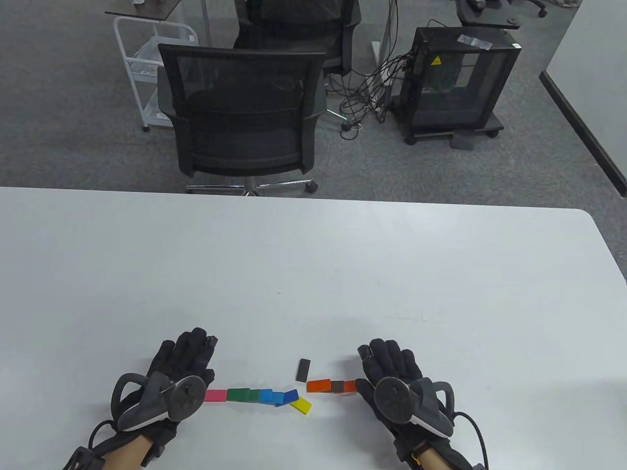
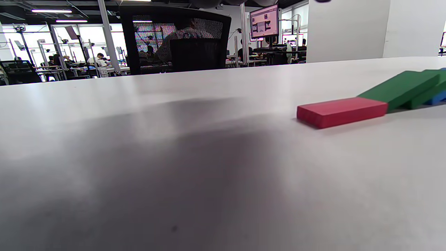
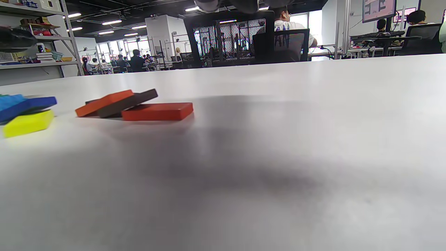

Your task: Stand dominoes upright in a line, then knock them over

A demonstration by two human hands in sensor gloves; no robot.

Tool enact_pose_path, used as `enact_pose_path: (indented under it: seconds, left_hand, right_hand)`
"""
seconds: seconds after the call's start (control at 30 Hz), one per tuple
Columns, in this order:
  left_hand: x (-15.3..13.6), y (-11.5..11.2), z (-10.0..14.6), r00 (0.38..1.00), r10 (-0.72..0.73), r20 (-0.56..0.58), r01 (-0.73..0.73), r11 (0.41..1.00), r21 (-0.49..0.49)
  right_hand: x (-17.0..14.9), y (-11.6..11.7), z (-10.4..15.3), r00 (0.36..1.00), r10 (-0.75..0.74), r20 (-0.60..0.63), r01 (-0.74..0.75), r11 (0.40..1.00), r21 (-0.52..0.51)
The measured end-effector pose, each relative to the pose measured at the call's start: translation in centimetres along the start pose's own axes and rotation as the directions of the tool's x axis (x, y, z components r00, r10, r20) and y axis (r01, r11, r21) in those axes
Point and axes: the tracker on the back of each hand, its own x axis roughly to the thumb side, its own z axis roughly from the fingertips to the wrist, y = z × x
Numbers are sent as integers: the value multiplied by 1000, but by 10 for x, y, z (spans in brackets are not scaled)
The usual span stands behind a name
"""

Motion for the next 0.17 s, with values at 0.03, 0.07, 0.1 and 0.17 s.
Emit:
enact_pose_path:
  seconds: [0.03, 0.07, 0.1, 0.17]
  left_hand:
    - [0, 0, 0, 1000, 0, 0, 0, 1000, -1]
    - [0, 0, 0, 1000, -1, 2, 1, 1000, -2]
    - [1, 0, 0, 1000, 0, 3, 0, 1000, -5]
    - [2, -1, -1, 1000, 2, 10, -1, 1000, -14]
  right_hand:
    - [0, 0, 0, 1000, 0, 0, 0, 1000, -1]
    - [0, 0, 0, 1000, -1, -1, 1, 1000, -4]
    - [0, 0, 0, 1000, -1, -1, 1, 1000, -4]
    - [0, 0, 0, 1000, -1, -2, 1, 1000, -5]
